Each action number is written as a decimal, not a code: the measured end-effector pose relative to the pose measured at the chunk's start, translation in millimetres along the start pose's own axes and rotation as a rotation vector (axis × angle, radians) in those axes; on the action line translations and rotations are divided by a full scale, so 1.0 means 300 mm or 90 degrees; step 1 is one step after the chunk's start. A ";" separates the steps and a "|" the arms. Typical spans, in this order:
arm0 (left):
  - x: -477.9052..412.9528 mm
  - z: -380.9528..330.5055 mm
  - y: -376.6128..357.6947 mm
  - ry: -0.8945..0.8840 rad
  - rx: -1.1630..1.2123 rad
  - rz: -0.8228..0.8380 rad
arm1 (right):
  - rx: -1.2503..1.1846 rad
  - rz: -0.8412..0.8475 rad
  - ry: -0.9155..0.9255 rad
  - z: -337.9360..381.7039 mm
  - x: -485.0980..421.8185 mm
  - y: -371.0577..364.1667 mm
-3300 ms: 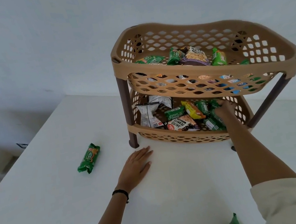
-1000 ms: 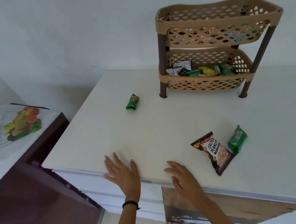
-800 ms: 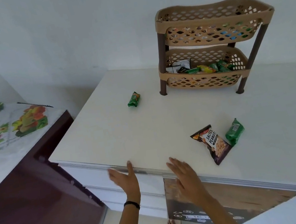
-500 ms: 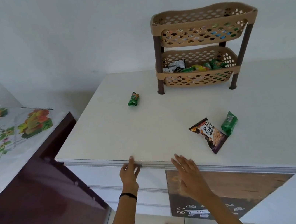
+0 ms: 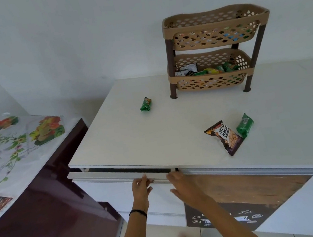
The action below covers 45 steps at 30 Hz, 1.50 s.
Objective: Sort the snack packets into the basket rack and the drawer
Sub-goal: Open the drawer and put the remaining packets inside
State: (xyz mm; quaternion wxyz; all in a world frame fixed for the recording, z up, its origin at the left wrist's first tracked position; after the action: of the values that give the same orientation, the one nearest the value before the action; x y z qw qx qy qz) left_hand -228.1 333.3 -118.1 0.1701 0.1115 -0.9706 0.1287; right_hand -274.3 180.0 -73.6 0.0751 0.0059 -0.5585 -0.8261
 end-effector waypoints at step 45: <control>0.105 -0.146 0.490 -0.309 -0.845 -0.041 | -0.339 -0.171 -0.155 -0.189 0.025 0.383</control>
State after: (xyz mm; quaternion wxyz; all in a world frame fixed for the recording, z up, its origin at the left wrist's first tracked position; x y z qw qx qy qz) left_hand -281.9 479.1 -98.1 -0.0152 0.0387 -0.8508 -0.5238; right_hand -262.8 84.8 11.7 -0.1035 -0.0392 -0.3215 -0.9404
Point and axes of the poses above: each hand's wrist, its own x-axis away from the middle knuckle, its own y-axis out of the back of the hand, z = x × y, the point moved 6 cm from there along -x, towards the middle knuckle, and after that the axes turned 9 degrees about -y, right-handed, at the moved point
